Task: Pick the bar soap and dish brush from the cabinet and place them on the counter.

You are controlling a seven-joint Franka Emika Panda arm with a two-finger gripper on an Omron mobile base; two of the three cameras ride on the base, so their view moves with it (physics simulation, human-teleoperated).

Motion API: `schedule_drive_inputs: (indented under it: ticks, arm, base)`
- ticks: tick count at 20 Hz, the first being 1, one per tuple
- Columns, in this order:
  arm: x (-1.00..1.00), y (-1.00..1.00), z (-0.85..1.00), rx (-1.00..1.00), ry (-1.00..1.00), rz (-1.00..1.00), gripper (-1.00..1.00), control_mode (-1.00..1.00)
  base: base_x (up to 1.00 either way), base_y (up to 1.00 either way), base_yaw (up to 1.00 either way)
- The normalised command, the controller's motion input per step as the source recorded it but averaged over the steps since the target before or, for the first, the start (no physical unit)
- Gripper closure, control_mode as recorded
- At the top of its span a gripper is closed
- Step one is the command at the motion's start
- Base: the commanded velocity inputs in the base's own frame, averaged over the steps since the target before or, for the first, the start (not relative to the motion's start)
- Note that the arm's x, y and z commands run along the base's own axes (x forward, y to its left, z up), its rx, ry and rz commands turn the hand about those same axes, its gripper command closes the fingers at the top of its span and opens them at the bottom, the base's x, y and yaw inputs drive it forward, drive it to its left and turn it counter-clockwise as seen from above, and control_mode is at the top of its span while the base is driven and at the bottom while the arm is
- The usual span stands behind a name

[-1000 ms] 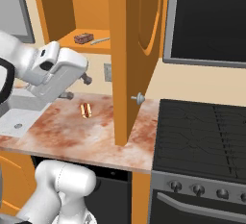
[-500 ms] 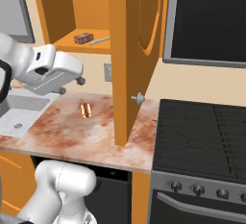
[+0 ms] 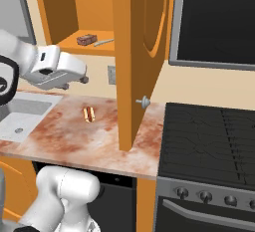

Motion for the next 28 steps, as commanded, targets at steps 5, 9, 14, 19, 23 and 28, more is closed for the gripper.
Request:
schedule_drive_inputs:
  ticks: [5,9,14,19,23,28]
  arm:
    - [0.16,0.01,0.06,0.17,0.01,0.06,-1.0,-1.0]
    - [0.19,0.05,0.15,0.12,0.02,0.06,-1.0,-1.0]
    - [0.16,0.05,0.19,0.12,0.0,0.07,-1.0,-1.0]
    - [0.09,0.03,0.09,0.17,-0.01,0.07,-1.0,-1.0]
    - [0.17,0.1,0.0,0.15,-0.01,0.04,-1.0,-1.0]
    - [0.22,0.2,0.0,0.0,-0.04,0.07,-1.0,-1.0]
  base:
    - [0.0,0.0,0.0]
    - [0.0,0.0,0.0]
    - [0.0,0.0,0.0]
    - [0.0,0.0,0.0]
    - [0.0,0.0,0.0]
    - [0.0,0.0,0.0]
